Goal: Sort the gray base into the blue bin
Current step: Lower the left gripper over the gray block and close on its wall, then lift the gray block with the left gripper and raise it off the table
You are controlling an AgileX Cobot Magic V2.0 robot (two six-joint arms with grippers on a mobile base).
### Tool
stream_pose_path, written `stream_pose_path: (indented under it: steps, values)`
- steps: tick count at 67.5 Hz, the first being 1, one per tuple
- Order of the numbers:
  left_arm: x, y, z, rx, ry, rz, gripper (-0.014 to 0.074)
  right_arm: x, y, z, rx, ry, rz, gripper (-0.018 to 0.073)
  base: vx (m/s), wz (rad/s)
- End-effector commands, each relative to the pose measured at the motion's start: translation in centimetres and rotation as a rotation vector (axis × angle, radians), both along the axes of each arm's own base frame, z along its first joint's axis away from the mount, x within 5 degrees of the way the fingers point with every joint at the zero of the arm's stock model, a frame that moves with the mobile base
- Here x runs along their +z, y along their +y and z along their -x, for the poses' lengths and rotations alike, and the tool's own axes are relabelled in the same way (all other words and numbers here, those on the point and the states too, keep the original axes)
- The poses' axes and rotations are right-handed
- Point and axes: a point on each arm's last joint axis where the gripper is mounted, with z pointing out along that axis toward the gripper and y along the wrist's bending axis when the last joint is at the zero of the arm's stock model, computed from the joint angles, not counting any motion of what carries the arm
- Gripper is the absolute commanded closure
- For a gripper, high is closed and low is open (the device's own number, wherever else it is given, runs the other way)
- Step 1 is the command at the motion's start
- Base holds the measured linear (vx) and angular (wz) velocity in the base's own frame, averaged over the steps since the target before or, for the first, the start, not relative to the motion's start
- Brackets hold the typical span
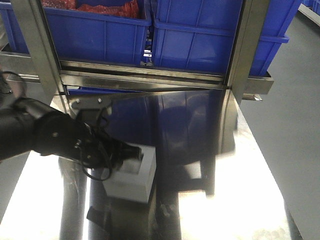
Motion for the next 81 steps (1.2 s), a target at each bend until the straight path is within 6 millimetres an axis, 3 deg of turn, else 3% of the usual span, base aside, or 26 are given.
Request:
stream_pose_path:
  steps: [1,6,15,36,51,64,81]
  values:
    - [5.1,0.4,0.8,-0.011,-0.250,0.128,0.0603,0.5,0.0,0.0,0.005,-0.080,0.019,0.0564,0.00,0.00]
    - [6.3,1.1,1.8,-0.009,-0.343,0.167,0.0603,0.5,0.0,0.0,0.005,-0.080,0.019,0.0564,0.00,0.00]
    - [6.6,2.7,4.2,-0.021,-0.472,0.212,0.0603,0.5,0.0,0.0,0.005,-0.080,0.019,0.0564,0.00,0.00]
    - [7.5,8.0,12.9,-0.032,-0.744,0.375,0.0603,0.5,0.0,0.0,0.005,-0.079,0.019,0.0564,0.00,0.00]
    - [7.1,11.5,18.3,-0.042,-0.907,0.435,0.0603,0.5,0.0,0.0,0.005,-0.080,0.019,0.0564,0.00,0.00]
    - [5.0,13.3,21.2,-0.037,-0.984,0.479,0.0603,0.5,0.0,0.0,0.005,-0.080,0.019,0.0564,0.00,0.00]
    - [4.7,14.4,22.9,-0.030,-1.073,0.529,0.0603,0.5,0.0,0.0,0.005,-0.080,0.019,0.0564,0.00,0.00]
